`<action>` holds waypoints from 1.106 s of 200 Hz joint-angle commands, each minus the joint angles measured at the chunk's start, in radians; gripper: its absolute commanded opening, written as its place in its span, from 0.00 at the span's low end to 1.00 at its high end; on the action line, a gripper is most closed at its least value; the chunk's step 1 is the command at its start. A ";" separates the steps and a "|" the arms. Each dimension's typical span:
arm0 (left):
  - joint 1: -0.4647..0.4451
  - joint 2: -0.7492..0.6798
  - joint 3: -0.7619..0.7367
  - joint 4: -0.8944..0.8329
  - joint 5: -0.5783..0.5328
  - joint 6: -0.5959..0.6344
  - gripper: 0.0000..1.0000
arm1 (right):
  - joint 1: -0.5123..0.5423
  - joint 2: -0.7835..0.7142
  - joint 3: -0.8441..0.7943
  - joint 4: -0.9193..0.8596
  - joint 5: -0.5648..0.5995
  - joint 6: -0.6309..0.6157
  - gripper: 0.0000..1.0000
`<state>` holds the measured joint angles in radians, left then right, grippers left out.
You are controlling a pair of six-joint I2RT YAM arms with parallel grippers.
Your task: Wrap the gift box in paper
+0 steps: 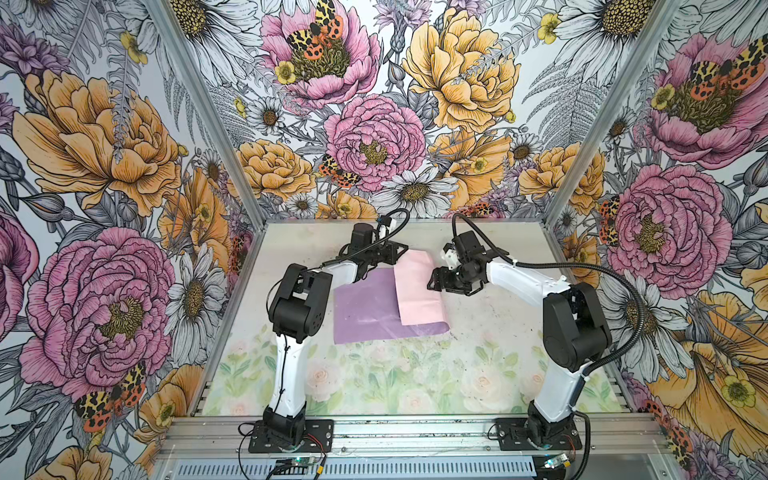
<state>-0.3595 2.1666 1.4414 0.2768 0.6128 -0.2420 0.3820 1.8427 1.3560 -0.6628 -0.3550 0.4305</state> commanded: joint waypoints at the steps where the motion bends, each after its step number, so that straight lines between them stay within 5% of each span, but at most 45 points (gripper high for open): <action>1: 0.002 -0.039 -0.016 -0.010 -0.023 0.055 0.00 | 0.014 0.021 -0.011 0.000 0.042 0.019 0.72; 81: -0.001 -0.095 -0.094 0.174 0.080 0.012 0.00 | 0.014 0.059 -0.034 -0.001 0.106 0.047 0.70; 172: -0.006 -0.086 -0.078 0.184 0.064 0.009 0.00 | 0.015 0.049 -0.021 -0.001 0.091 0.036 0.71; 186: 0.000 -0.095 -0.082 0.170 0.017 -0.015 0.17 | 0.015 0.048 -0.019 -0.001 0.094 0.036 0.71; 221: 0.016 -0.150 -0.092 0.047 -0.082 -0.031 0.33 | 0.020 0.047 -0.020 -0.001 0.103 0.043 0.71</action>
<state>-0.3595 2.1052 1.3602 0.3920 0.6247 -0.2615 0.3935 1.8618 1.3453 -0.6506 -0.3260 0.4637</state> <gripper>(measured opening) 0.258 0.708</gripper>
